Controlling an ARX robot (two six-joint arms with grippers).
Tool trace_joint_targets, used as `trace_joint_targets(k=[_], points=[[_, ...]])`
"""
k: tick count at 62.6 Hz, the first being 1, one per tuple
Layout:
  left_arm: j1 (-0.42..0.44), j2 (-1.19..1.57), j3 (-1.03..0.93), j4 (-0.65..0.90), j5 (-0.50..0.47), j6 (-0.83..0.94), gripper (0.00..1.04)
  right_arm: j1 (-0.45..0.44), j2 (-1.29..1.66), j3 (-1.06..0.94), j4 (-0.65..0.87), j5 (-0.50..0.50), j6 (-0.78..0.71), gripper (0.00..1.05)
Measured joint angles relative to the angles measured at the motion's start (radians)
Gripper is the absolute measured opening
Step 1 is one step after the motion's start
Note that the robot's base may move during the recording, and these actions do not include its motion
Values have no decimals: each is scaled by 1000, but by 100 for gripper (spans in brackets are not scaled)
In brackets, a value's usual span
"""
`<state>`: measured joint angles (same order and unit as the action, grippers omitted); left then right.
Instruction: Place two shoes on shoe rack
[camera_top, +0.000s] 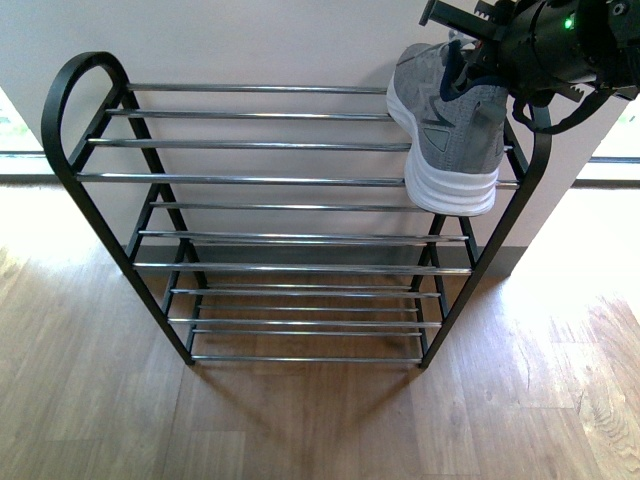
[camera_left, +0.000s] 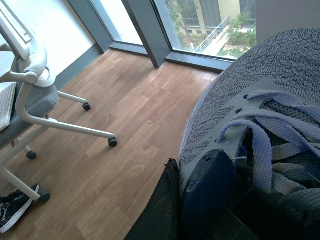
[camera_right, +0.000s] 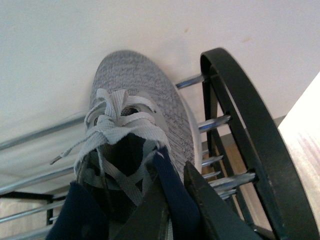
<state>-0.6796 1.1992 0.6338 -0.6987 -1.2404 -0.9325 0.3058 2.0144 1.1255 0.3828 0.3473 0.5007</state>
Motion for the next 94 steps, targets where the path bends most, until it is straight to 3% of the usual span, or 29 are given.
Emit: trace_joint_targets(k=[11,20,25,30,37,43,64,67,94], points=[[0,0,0,0,0,0,1,-4,-83,-29,-47,-89,10,38],[0,0,0,0,0,0,1,-39,-314,-96,-192,-246,8,68],[0,0,0,0,0,0,1,-95,-455,-161,-253,-248,-88,86],[0,0,0,0,0,0,1,-163,-551,-239,-227,-211,-233,97],[0,0,0,0,-1,0,1,-204,-593,-427,201,-229,-391,78],[0,0,0,0,3,0,1,-207,-637,-568,402,-258,-449,63],[0,0,0,0,3,0,1,-245,-824,-816,481,-285,-491,10],[0,0,0,0,3,0,1,-268,-854,-845,481,-335,-493,1],[0,0,0,0,2,0,1,-304,-1118,-1018,394,-346,-497,1]])
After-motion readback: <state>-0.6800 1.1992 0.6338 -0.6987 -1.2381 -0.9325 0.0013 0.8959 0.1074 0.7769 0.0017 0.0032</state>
